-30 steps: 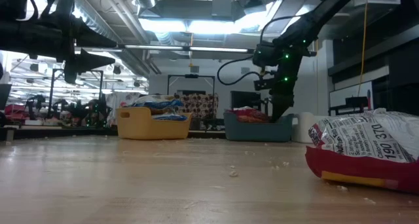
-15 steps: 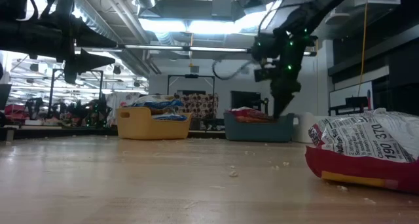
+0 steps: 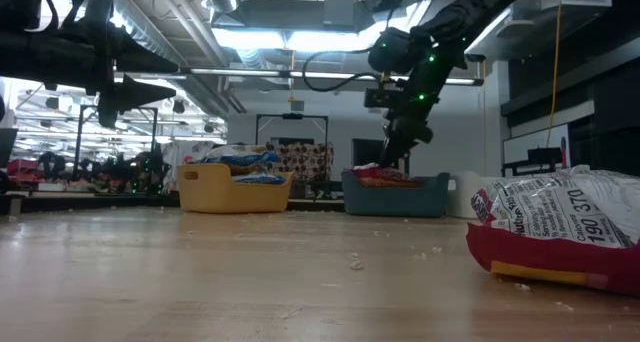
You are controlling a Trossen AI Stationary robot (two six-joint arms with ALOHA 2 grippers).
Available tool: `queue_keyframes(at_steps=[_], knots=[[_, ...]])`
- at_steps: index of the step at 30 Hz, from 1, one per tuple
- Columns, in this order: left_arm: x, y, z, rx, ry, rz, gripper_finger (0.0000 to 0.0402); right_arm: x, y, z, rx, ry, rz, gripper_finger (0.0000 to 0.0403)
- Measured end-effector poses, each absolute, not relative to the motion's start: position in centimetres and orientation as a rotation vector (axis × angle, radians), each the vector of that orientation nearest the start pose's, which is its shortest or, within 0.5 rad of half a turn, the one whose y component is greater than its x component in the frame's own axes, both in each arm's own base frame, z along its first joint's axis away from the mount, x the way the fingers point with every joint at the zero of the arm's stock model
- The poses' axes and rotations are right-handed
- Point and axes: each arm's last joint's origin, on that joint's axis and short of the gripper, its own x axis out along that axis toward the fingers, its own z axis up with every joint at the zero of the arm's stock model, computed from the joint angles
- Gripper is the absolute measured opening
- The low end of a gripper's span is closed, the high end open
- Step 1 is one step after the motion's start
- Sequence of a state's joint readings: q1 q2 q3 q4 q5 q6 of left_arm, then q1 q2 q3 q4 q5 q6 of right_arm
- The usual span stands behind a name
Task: Sort Maruchan noodles
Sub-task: Put the top red noodle pack into the blue bin
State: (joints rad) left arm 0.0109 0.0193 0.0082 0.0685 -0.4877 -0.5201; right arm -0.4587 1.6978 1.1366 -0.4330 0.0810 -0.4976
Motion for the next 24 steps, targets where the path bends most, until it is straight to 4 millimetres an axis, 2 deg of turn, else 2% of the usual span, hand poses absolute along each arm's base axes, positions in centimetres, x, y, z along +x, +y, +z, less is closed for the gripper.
queue_keyframes(at_steps=[8, 11, 17, 24], knots=[[9.5, 1.5, 17.1, -0.516, -0.183, 0.474, 0.0212, 32.0, -16.0, 18.9, -0.232, 1.056, -0.227, 0.0001], [9.5, 1.5, 17.1, -0.516, -0.183, 0.474, 0.0212, 32.5, -16.3, 18.5, -0.253, 1.038, -0.291, 0.0001], [9.5, 1.5, 17.1, -0.516, -0.183, 0.473, 0.0212, 32.7, -16.9, 19.1, -0.299, 1.003, -0.452, 0.0001], [9.5, 1.5, 17.1, -0.517, -0.183, 0.472, 0.0212, 32.7, -17.2, 20.1, -0.284, 1.015, -0.469, 0.0001]])
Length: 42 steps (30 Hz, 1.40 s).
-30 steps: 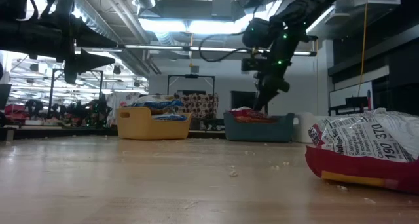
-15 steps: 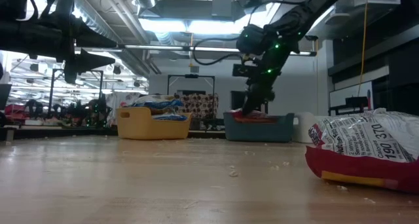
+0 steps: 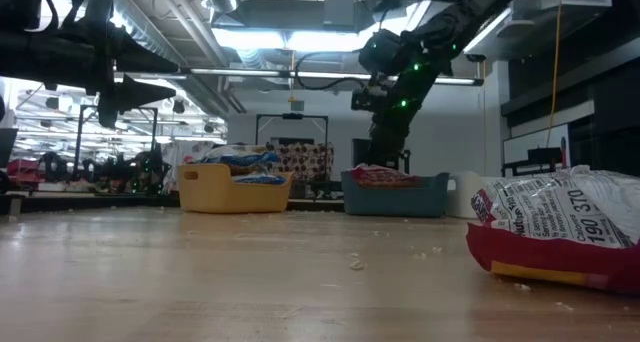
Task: Sort Maruchan noodles
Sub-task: Put the top red noodle pack into the blue bin, then put the red noodle pack into the blue bin
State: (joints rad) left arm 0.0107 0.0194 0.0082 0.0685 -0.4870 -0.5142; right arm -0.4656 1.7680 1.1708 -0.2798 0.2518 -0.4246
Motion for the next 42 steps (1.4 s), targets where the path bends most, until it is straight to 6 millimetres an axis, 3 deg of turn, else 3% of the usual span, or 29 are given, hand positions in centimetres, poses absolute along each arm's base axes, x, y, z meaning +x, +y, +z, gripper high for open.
queue_keyframes(at_steps=[6, 11, 13, 23, 28, 31, 35, 38, 42], knots=[[9.5, 1.4, 17.1, -0.523, -0.183, 0.466, 0.0212, 31.3, -15.0, 23.5, -0.086, 1.102, -0.307, 0.0024], [9.5, 1.4, 17.1, -0.524, -0.176, 0.440, 0.0212, 28.7, -10.5, 25.5, 0.354, 1.218, -0.068, 0.0061], [9.5, 1.4, 17.1, -0.524, -0.175, 0.437, 0.0212, 27.8, -7.8, 25.6, 0.433, 1.279, -0.014, 0.0068], [9.5, 1.4, 17.1, -0.523, -0.174, 0.436, 0.0212, 23.3, 5.9, 23.1, 0.416, 1.391, 0.085, 0.0079], [9.5, 1.4, 17.1, -0.521, -0.174, 0.437, 0.0212, 23.1, 10.6, 21.6, 0.328, 1.277, 0.157, 0.0157], [9.5, 1.4, 17.1, -0.520, -0.174, 0.437, 0.0212, 23.3, 12.2, 21.1, 0.254, 1.211, 0.171, 0.0232], [9.5, 1.4, 17.1, -0.523, -0.174, 0.436, 0.0212, 23.5, 13.1, 19.5, 0.212, 1.272, 0.152, 0.0315], [9.5, 1.4, 17.1, -0.525, -0.175, 0.435, 0.0212, 23.8, 13.4, 18.0, 0.197, 1.326, 0.130, 0.0350], [9.5, 1.4, 17.1, -0.525, -0.174, 0.434, 0.0212, 24.5, 13.7, 16.0, 0.185, 1.381, 0.107, 0.0366]])
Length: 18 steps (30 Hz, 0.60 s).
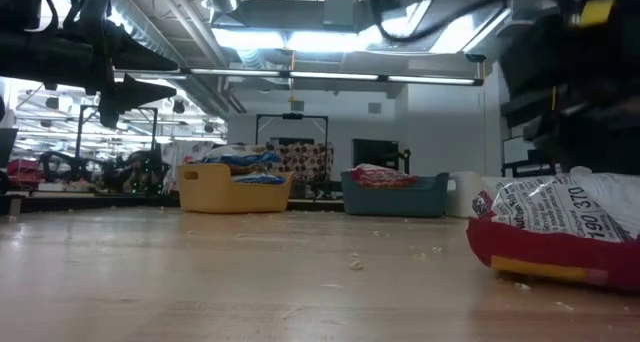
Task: Sort Maruchan noodles
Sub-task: Put the red noodle pack into the blue bin
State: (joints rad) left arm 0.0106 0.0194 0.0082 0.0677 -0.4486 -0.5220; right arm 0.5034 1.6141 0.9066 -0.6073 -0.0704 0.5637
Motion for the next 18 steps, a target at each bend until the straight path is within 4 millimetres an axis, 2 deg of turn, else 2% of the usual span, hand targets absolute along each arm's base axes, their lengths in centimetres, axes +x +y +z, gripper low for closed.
queue_keyframes(at_steps=[5, 9, 13, 18], knots=[[9.5, 1.4, 17.1, -0.525, -0.174, 0.434, 0.0212, 25.2, 14.1, 13.9, 0.146, 1.412, 0.092, 0.0355], [9.5, 1.4, 17.1, -0.525, -0.174, 0.435, 0.0212, 25.4, 14.0, 13.2, 0.119, 1.427, 0.044, 0.0308], [9.5, 1.4, 17.1, -0.525, -0.175, 0.436, 0.0212, 25.3, 13.9, 13.2, 0.093, 1.416, 0.013, 0.0208], [9.5, 1.4, 17.1, -0.524, -0.174, 0.436, 0.0212, 25.5, 13.8, 13.2, 0.067, 1.397, 0.000, 0.0051]])
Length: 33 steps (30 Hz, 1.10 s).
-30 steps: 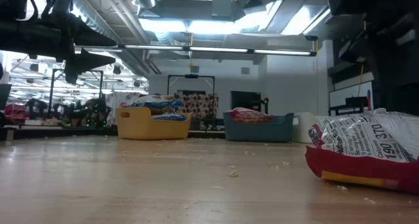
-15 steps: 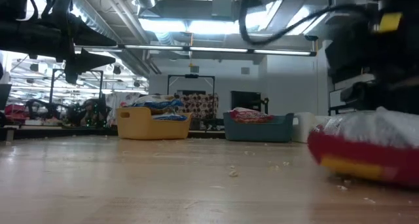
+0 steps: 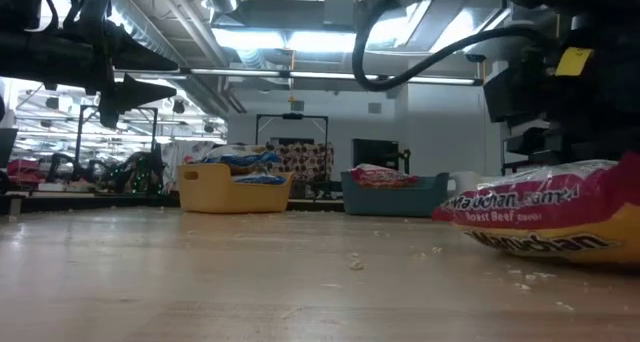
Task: Sort Maruchan noodles
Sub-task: Put the red noodle pack into the blue bin
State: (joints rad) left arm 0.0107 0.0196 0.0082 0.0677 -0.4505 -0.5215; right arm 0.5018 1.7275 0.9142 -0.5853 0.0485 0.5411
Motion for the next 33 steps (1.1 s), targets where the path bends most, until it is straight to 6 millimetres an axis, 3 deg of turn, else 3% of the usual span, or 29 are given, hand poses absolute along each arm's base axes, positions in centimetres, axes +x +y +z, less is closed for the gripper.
queue_keyframes(at_steps=[2, 10, 23, 33], knots=[[9.5, 1.4, 17.1, -0.524, -0.174, 0.436, 0.0212, 25.5, 13.8, 13.2, 0.052, 1.386, -0.005, 0.0014], [9.5, 1.4, 17.1, -0.524, -0.174, 0.437, 0.0212, 26.1, 12.5, 13.7, 0.067, 1.356, -0.033, 0.0002], [9.5, 1.4, 17.1, -0.525, -0.175, 0.437, 0.0212, 27.8, 5.8, 16.9, 0.052, 1.227, -0.115, 0.0000], [9.5, 1.4, 17.1, -0.525, -0.175, 0.438, 0.0212, 27.7, 2.8, 18.8, 0.056, 1.154, -0.148, 0.0000]])
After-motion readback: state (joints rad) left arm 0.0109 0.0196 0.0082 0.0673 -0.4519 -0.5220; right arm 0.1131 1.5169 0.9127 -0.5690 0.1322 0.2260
